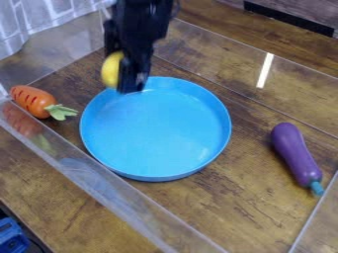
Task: Remove the lemon from the blue tray and put it on the table
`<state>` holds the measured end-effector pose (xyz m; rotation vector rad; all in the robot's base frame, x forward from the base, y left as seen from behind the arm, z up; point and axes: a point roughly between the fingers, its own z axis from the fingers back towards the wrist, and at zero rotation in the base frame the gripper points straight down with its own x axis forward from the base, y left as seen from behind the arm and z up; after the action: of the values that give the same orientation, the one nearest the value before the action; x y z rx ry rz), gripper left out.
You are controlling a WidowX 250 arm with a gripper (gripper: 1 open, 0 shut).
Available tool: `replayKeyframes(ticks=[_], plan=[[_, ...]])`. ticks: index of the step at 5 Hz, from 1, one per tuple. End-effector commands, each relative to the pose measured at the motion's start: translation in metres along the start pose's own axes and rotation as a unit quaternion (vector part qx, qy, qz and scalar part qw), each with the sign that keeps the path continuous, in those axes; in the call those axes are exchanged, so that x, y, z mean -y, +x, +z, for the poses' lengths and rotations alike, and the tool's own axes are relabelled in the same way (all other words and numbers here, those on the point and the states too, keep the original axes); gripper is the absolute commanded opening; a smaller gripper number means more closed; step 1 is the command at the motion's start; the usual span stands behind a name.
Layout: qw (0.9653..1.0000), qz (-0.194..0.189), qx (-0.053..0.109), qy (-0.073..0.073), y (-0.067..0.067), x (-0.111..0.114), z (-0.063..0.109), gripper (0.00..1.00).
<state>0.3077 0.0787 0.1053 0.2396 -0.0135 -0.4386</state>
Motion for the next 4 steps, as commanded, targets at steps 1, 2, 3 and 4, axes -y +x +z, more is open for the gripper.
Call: replayKeyframes(ticks=[1, 2, 3, 4], plan=[[0.9988, 0.031, 0.024, 0.029, -0.002, -0.026, 0.025, 0.0], [0.9987, 0.027, 0.024, 0.035, -0.005, -0.031, 0.024, 0.0], [0.9987, 0.017, 0.025, 0.041, -0.019, -0.035, 0.028, 0.0], [0.9985, 0.019, 0.024, 0.045, -0.038, -0.048, 0.026, 0.0]])
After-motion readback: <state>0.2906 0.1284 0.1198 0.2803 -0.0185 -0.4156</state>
